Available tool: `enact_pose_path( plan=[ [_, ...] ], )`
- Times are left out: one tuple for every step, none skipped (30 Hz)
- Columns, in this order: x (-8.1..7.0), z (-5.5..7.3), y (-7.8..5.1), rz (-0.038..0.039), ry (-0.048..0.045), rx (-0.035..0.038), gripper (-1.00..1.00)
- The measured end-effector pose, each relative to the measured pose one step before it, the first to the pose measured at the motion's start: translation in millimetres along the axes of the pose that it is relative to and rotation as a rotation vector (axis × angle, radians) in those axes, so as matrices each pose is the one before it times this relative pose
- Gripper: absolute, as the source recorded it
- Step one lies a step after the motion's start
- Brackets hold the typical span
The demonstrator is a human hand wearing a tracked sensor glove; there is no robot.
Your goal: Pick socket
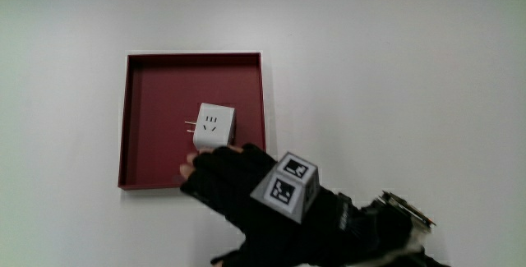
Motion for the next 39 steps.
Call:
enact_pose_path(
  plan=[
    [4.70,0.42,4.96,0.02545,-0.02051,0.03748,0.00],
    [1.54,2.79,2.43,0.00001,-0.02077,0.02525,0.00],
    [3.88,0.78,3.04,-0.00387,-0.00977,0.01429,0.00],
    [2.93,2.33,2.64,-0.00210,-0.01965,0.01627,0.00],
    [1.31,4.33,1.77,-0.01520,-0.01543,0.01087,0.00],
    [3.38,1.30,2.76,-0.00732,0.02937,0.00890,0.00],
    [3.32,1.37,2.80,-0.00732,0.02937,0.00890,0.00],
    [3.26,1.44,2.83,-0.00732,0.02937,0.00890,0.00],
    [1.81,1.78,2.34,-0.00451,0.00113,0.00962,0.00],
    [1.80,1.76,2.37,-0.00451,0.00113,0.00962,0.00],
    [1.78,1.74,2.39,-0.00451,0.00113,0.00962,0.00],
    [1.77,1.72,2.42,-0.00451,0.00113,0.00962,0.00],
    [1.76,1.69,2.44,-0.00451,0.00113,0.00962,0.00],
    [1.74,1.67,2.47,-0.00451,0.00113,0.00962,0.00],
    [2.45,1.33,2.68,-0.00050,-0.01030,0.01395,0.00],
    [2.46,1.27,2.70,-0.00050,-0.01030,0.01395,0.00],
    [4.26,0.45,3.03,-0.00438,0.00032,0.00625,0.00],
    [2.67,0.55,1.95,-0.01491,-0.00125,0.01695,0.00],
    [2.64,0.51,2.00,-0.01491,-0.00125,0.01695,0.00],
    [2.61,0.48,2.05,-0.01491,-0.00125,0.01695,0.00],
    [3.74,-0.97,2.33,-0.01588,0.00511,-0.00468,0.00],
    [3.56,-1.22,1.93,-0.00641,0.00764,-0.00497,0.00],
    [3.74,-1.18,1.83,-0.01571,0.01701,-0.00019,0.00],
    [4.54,-1.48,2.15,-0.00518,0.00185,0.01006,0.00],
    [3.44,-1.18,1.92,-0.01716,0.00763,-0.01005,0.00],
    [2.78,-0.72,1.90,-0.01088,0.02290,-0.00489,0.00],
    [4.03,-2.30,3.05,-0.00487,0.00403,-0.00232,0.00],
    [3.77,-2.22,3.03,-0.02054,-0.00764,-0.00309,0.00],
    [0.99,-0.16,1.50,-0.00168,0.00785,-0.00158,0.00],
    [3.41,-1.54,2.01,-0.01573,0.00688,-0.00828,0.00],
    [3.32,-1.46,1.89,-0.01310,-0.00788,-0.00157,0.00],
    [2.38,-0.90,1.23,-0.01704,0.00522,0.00376,0.00],
    [3.31,-1.93,2.17,-0.00799,0.00752,-0.01201,0.00],
    [0.95,0.04,0.61,-0.01140,-0.00618,0.00396,0.00],
    [6.45,-3.88,3.77,-0.01304,0.01390,-0.02068,0.00],
    [0.47,0.13,0.17,-0.01510,-0.00671,0.00305,0.00],
    [4.20,-2.60,2.26,-0.01417,-0.00045,-0.00485,0.00],
    [2.86,-1.98,1.63,-0.00468,0.00495,-0.00853,0.00],
    [1.03,-1.02,0.66,0.00025,0.00424,-0.00595,0.00]
  ],
)
